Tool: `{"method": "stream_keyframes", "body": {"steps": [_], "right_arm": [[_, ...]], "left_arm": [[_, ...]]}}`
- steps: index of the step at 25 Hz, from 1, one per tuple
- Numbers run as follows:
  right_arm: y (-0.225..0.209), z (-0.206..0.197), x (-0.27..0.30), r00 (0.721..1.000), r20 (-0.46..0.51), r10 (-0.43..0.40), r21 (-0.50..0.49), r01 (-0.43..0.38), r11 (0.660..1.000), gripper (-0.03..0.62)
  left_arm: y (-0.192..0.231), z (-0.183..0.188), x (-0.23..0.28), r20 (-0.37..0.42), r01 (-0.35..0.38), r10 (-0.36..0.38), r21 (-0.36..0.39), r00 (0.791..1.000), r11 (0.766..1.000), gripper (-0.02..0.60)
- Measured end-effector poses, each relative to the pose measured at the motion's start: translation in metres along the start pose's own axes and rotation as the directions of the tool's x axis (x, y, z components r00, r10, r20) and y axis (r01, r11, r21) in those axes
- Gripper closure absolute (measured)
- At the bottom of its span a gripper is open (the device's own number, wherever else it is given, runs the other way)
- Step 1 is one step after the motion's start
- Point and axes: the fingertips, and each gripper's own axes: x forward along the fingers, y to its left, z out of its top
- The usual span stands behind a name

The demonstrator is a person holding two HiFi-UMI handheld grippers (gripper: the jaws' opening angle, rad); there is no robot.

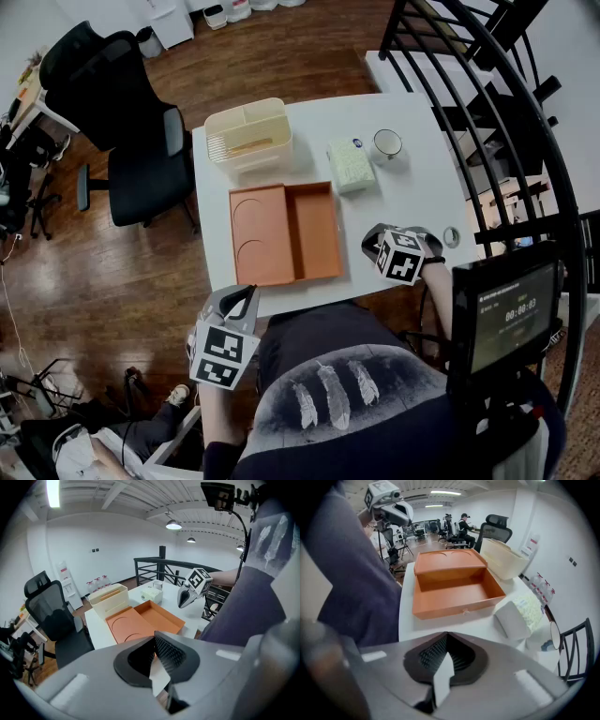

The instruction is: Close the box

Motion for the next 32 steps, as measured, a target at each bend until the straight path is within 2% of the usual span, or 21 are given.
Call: {"method": "stream_keyframes", "body": {"steps": [9, 15, 32], "right_arm": [[-0.006, -0.001, 0.02, 0.997, -0.065, 0.05, -0.071, -0.054, 0.996, 0.591], [-0.01, 0.013, 0.04, 0.996, -0.06, 0.062, -0.086, -0.067, 0.994, 0.591], [-0.012, 0.039, 0.049, 0.996, -0.059, 0.072, -0.132, -0.079, 0.988, 0.591]], "left_arm": [[0.0, 0.0, -0.007, -0.01, 0.003, -0.003, -0.011, 1.0, 1.0, 0.568], [0.007, -0.013, -0.004, -0.016, -0.001, 0.0, -0.025, 1.0, 1.0, 0.568], [0.022, -0.022, -0.007, -0.022, -0.014, 0.012, -0.055, 1.0, 0.998, 0.568]]}}
